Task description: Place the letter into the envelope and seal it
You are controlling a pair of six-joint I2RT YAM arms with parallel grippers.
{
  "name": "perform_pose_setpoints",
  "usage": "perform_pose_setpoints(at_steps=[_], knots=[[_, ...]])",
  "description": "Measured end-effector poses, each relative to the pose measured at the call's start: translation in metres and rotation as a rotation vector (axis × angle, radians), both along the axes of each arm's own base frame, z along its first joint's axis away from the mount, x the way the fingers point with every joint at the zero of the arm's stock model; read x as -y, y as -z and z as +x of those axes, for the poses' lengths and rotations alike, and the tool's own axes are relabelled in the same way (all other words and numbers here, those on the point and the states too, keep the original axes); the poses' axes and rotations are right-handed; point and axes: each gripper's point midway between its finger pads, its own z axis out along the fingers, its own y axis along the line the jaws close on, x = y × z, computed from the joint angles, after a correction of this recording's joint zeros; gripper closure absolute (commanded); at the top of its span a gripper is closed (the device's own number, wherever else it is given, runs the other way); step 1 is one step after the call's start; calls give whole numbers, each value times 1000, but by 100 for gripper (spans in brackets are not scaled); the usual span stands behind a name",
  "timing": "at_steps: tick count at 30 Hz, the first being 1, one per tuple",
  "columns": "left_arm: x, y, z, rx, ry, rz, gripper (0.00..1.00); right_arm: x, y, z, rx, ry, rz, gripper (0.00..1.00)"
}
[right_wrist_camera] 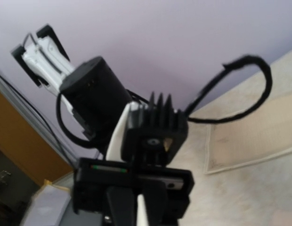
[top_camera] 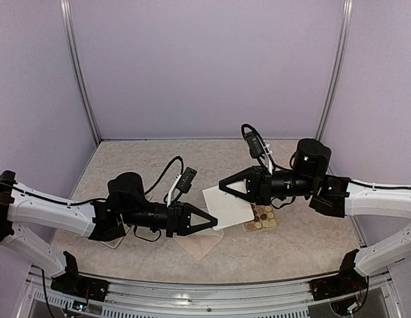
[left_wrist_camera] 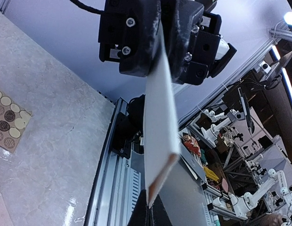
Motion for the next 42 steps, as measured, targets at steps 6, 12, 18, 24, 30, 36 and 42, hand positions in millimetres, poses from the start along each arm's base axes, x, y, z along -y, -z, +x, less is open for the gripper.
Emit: perform_pose_setpoints(at_steps=[6, 12, 18, 24, 30, 36, 42], knots=[[1, 5, -1, 12, 2, 24, 62, -1, 0, -1, -15, -7, 3, 100], [5, -6, 8, 37, -30, 21, 56, -1, 0, -2, -15, -17, 4, 100], [-2, -29, 27, 73, -102, -16, 63, -1, 2, -6, -20, -37, -4, 100], [-4, -44, 36, 98, -130, -41, 75, -1, 5, -9, -26, -54, -14, 100], [-3, -48, 35, 104, -119, -48, 100, -1, 8, -10, -24, -64, -24, 100], [-2, -45, 34, 103, -108, -41, 100, -1, 12, -10, -28, -66, -37, 100], [-4, -40, 35, 110, -114, -28, 100, 1, 14, -8, -41, -39, -55, 100]])
